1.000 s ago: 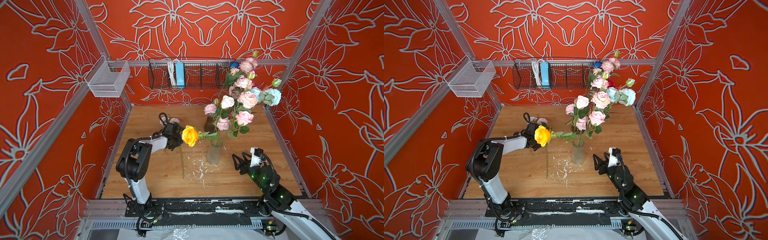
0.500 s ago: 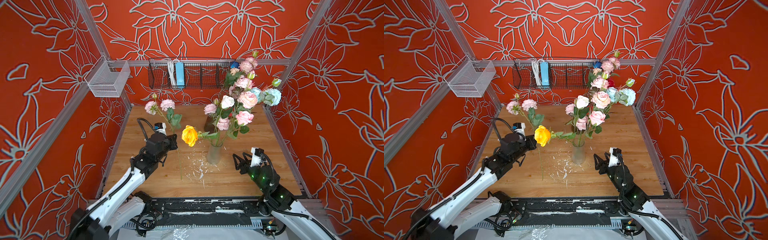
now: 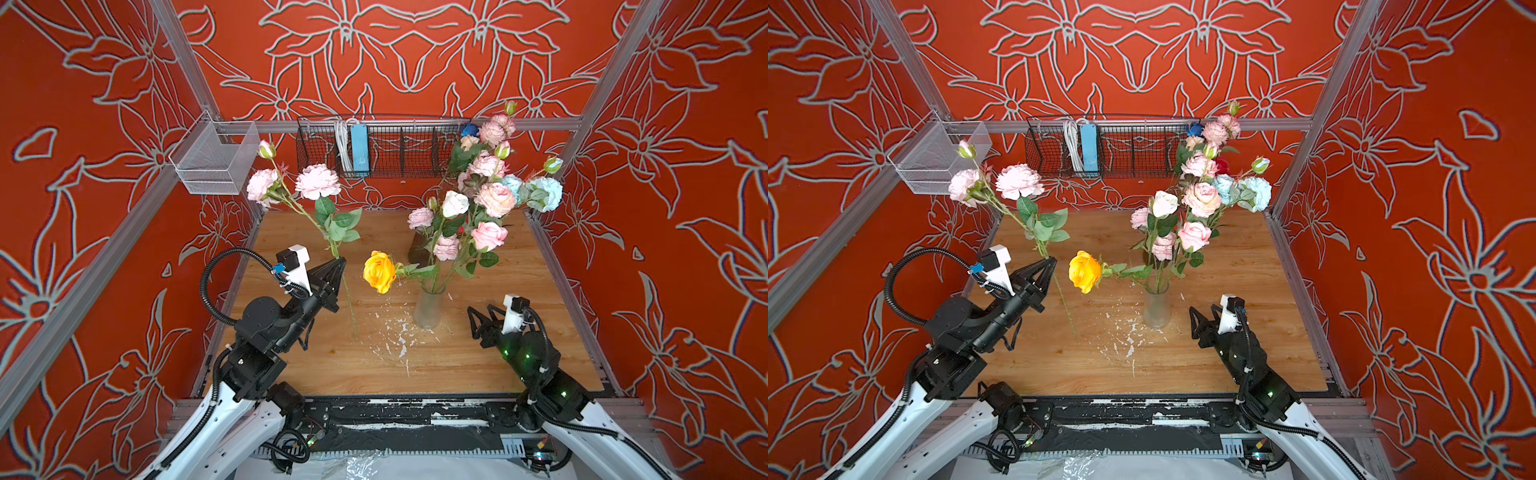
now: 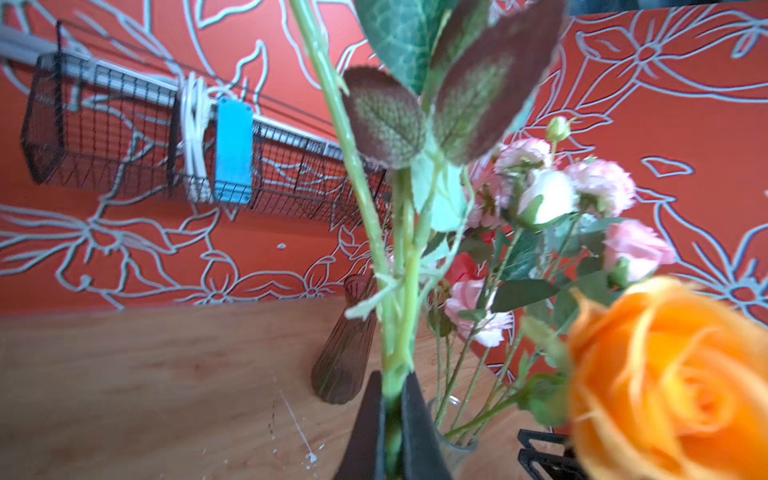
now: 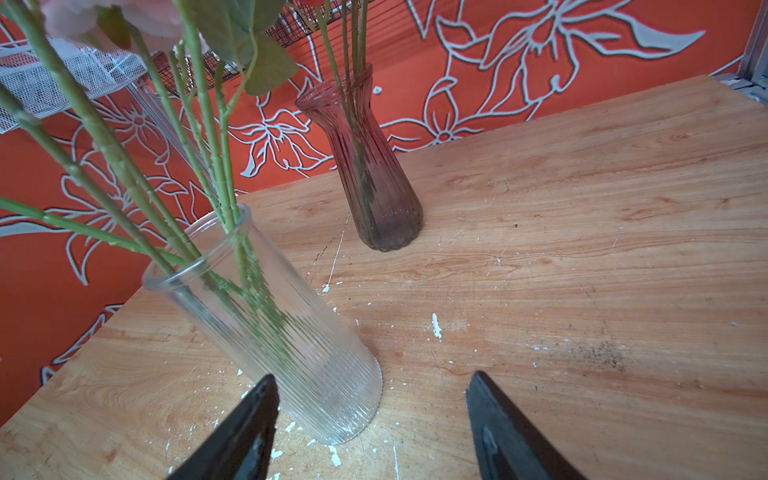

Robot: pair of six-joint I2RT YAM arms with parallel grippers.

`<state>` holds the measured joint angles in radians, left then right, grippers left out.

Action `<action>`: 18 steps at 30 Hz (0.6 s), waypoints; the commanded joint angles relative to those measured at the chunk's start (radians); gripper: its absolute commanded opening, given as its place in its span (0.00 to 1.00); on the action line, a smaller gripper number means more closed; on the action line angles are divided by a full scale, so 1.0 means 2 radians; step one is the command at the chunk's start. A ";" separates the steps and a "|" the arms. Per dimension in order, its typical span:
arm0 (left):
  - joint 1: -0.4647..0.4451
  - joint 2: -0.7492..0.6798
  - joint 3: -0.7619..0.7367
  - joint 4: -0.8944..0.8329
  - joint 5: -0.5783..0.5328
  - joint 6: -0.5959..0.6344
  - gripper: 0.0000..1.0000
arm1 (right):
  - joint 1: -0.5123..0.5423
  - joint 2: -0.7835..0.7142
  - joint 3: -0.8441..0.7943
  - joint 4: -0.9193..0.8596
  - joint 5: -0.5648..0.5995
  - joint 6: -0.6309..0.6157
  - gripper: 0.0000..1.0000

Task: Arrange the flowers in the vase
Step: 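Close left gripper on the pink rose spray stem and lift it, then carry the pink rose spray up over the clear vase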

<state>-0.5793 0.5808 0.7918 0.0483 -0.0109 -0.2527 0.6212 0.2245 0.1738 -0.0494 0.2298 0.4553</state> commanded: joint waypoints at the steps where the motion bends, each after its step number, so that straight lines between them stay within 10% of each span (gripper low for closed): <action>1: -0.044 0.015 0.043 -0.009 -0.022 0.076 0.00 | -0.003 -0.005 0.001 -0.003 0.015 0.003 0.73; 18: -0.348 0.239 0.341 -0.123 -0.261 0.256 0.00 | -0.003 -0.004 0.002 -0.007 0.026 0.002 0.73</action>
<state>-1.2282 1.0290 1.4193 -0.1524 -0.4061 0.1848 0.6212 0.2249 0.1738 -0.0593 0.2554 0.4549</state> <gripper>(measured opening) 0.071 0.731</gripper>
